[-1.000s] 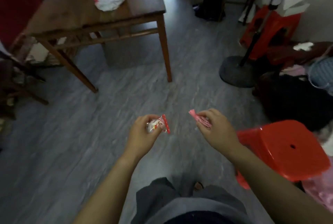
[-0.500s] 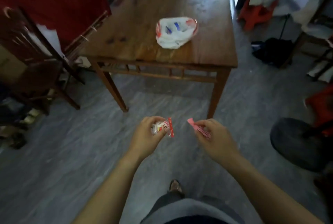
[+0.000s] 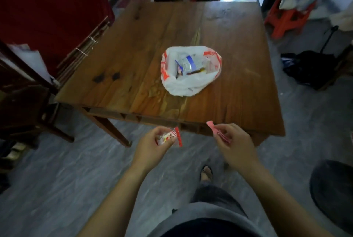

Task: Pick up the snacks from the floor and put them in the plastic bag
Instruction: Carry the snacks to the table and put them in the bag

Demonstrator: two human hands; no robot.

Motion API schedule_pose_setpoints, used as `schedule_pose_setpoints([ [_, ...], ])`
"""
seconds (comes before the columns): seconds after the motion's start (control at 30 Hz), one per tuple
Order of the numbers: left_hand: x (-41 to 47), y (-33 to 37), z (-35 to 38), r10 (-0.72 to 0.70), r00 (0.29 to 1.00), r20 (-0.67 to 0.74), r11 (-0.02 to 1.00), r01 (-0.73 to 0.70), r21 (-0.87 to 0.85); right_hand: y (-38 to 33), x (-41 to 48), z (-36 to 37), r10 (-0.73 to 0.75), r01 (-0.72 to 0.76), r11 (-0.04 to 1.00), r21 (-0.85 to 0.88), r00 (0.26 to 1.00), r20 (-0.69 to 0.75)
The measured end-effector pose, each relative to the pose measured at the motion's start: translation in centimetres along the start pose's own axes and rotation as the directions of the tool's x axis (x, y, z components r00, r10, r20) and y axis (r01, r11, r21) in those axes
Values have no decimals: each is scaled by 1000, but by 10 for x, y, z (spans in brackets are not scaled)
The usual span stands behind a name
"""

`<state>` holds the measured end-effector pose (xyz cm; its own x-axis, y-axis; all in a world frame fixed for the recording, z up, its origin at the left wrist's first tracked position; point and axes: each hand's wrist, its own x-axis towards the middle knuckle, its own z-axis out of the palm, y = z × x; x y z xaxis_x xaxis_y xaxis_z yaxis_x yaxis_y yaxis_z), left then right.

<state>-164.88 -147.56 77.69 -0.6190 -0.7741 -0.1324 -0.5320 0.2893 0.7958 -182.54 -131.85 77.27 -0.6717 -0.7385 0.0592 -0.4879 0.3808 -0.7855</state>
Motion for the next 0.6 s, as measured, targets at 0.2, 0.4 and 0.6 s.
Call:
schedule_pose_setpoints([
  [0.2,127,36,-12,5,1000,-28,999,-3,43,-11,176,-14,-78,78,996,-43,997,11],
  [0.4,205,31,-25,-68,996,-65,997,71,34,-16,291,11,-57,57,998,-17,998,-21],
  [0.6,283,33,-28,-66,995,72,998,66,10,-10,332,25,114,-118,992,-33,986,-121],
])
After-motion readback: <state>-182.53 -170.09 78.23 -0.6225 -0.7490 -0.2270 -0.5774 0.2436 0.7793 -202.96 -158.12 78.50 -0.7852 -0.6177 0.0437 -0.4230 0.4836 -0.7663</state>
